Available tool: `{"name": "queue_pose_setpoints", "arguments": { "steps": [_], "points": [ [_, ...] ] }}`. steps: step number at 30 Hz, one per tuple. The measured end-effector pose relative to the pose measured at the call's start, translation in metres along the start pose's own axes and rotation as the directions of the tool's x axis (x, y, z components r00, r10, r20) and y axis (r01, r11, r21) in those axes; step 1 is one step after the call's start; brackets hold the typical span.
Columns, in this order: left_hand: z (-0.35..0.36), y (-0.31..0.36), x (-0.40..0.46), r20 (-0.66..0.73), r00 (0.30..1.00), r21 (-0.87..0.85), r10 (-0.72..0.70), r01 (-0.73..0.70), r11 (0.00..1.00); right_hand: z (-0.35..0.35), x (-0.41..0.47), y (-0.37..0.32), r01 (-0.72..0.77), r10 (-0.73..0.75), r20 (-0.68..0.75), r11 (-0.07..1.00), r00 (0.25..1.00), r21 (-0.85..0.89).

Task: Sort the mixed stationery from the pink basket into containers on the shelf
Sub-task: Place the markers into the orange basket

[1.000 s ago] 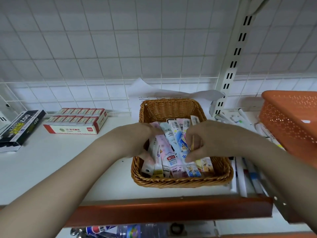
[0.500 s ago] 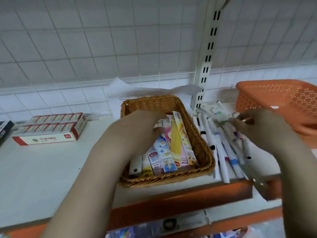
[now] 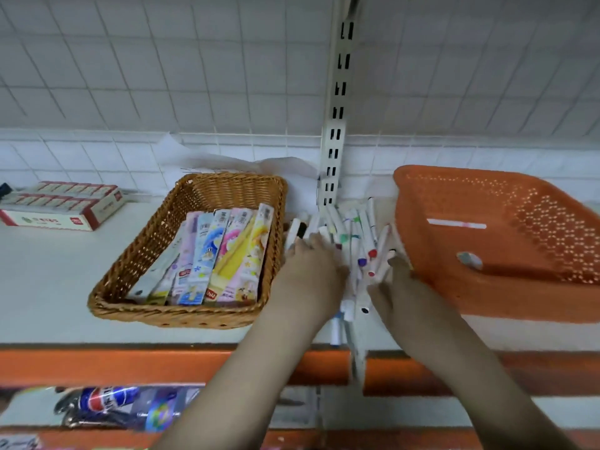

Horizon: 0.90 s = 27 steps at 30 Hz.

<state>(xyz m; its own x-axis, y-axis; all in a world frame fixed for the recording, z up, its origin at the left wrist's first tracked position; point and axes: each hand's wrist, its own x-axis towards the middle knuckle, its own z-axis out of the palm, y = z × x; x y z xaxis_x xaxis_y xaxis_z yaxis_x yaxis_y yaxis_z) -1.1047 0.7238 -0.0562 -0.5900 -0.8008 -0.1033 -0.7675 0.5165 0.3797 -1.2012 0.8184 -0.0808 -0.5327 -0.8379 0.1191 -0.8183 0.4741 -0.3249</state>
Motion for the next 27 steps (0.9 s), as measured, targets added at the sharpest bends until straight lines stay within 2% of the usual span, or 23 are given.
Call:
{"name": "queue_pose_setpoints", "arguments": {
  "steps": [5, 13, 18, 23, 27],
  "points": [
    [0.018, 0.008, 0.010, -0.037, 0.996, 0.084, -0.083, 0.086, 0.993, -0.007, -0.011, 0.017, 0.089, -0.083, -0.045, 0.987, 0.996, 0.137],
    [0.012, 0.012, 0.040, 0.081, 0.991, 0.302, -0.109, 0.080, 0.950, -0.005, -0.010, 0.018, 0.091, -0.077, -0.063, 0.963, 0.995, 0.253],
    [0.012, 0.016, 0.045, 0.058, 0.983, 0.264, -0.174, 0.153, 0.952, 0.009, -0.006, 0.016, 0.085, -0.066, -0.089, 0.968, 0.994, 0.236],
    [0.016, 0.007, 0.048, -0.046, 0.997, 0.220, -0.064, 0.072, 0.973, 0.021, -0.006, 0.012, 0.119, -0.093, -0.131, 0.971, 0.987, 0.208],
    [0.011, 0.005, 0.044, -0.140, 0.987, 0.038, -0.082, 0.088, 0.995, 0.023, -0.002, 0.010, 0.113, -0.079, -0.154, 0.968, 0.985, 0.225]
  ]
}}
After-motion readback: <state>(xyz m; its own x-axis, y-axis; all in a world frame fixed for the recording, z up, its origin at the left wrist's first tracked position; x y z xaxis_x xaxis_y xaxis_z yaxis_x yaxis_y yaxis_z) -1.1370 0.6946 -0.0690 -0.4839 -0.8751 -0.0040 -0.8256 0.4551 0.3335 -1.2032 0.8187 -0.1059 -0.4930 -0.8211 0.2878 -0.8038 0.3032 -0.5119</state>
